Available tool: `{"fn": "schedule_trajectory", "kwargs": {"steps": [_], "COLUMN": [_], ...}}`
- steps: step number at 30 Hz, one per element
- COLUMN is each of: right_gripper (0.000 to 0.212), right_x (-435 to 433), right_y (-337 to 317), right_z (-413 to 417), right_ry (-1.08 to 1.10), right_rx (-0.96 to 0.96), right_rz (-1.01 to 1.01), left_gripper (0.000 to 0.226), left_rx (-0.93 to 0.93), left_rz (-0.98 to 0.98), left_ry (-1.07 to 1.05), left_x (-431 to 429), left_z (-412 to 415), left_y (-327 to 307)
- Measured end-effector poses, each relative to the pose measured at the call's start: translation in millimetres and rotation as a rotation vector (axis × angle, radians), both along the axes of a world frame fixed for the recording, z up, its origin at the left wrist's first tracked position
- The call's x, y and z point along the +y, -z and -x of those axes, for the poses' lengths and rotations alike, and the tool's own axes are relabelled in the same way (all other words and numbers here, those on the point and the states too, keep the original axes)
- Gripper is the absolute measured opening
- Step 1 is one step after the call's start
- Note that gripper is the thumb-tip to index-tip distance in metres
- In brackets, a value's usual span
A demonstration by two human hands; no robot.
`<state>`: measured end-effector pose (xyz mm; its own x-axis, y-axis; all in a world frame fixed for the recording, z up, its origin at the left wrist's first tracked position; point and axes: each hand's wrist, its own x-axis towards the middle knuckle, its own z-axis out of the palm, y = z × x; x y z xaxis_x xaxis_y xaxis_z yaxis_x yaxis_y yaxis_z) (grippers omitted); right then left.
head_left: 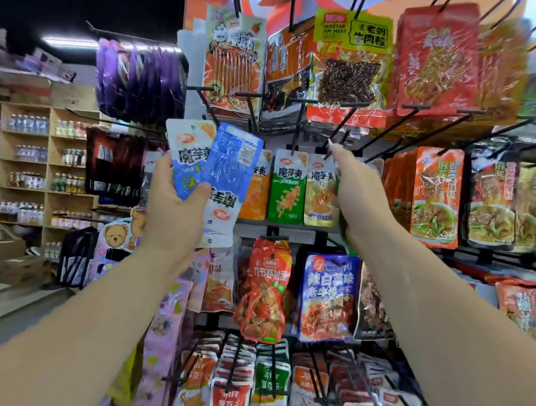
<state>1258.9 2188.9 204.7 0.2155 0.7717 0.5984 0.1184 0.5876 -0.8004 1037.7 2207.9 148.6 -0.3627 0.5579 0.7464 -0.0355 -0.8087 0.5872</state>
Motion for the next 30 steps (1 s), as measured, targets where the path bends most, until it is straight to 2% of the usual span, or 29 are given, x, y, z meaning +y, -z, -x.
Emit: {"fn": "schedule_trajectory", "kwargs": {"steps": [2, 6, 8, 11, 14, 16, 18, 22, 24, 28, 30], "right_gripper": [0.036, 0.056, 0.044, 0.043, 0.022, 0.026, 0.04, 0.021, 0.018, 0.038, 0.034], "right_x": [10, 20, 21, 24, 28, 27, 27, 40, 45, 47, 50], "right_y": [-7, -17, -22, -29, -35, -37, -37, -40, -40, -41, -43], "right_z": [4, 20, 27, 34, 36, 40, 43, 41, 38, 38, 36], "right_ry": [0.054, 0.067, 0.094, 0.109, 0.111, 0.099, 0.093, 0.099, 0.106, 0.129, 0.122], "right_rx": [-0.009, -0.021, -0.053, -0.127, -0.164, -0.143, -0.13, -0.152, -0.13, -0.136, -0.124], "right_rz": [-0.048, -0.041, -0.069, -0.074, -0.101, -0.115, -0.119, -0.13, -0.137, -0.152, -0.151], "left_gripper": [0.044, 0.04, 0.039, 0.037, 0.038, 0.039, 0.04, 0.041, 0.042, 0.041, 0.041], "left_rx": [0.029, 0.063, 0.086, 0.118, 0.127, 0.126, 0.131, 0.131, 0.125, 0.107, 0.092], "left_rz": [0.007, 0.021, 0.04, 0.067, 0.075, 0.071, 0.071, 0.074, 0.07, 0.057, 0.049], "left_ry": [0.013, 0.049, 0.096, 0.143, 0.17, 0.181, 0.188, 0.198, 0.192, 0.194, 0.196], "left_x": [3, 6, 4, 3, 3, 4, 5, 6, 6, 8, 8], "left_z": [1, 6, 9, 14, 16, 17, 17, 17, 18, 20, 19], "left_y": [2, 6, 5, 3, 3, 3, 4, 4, 5, 7, 7]}}
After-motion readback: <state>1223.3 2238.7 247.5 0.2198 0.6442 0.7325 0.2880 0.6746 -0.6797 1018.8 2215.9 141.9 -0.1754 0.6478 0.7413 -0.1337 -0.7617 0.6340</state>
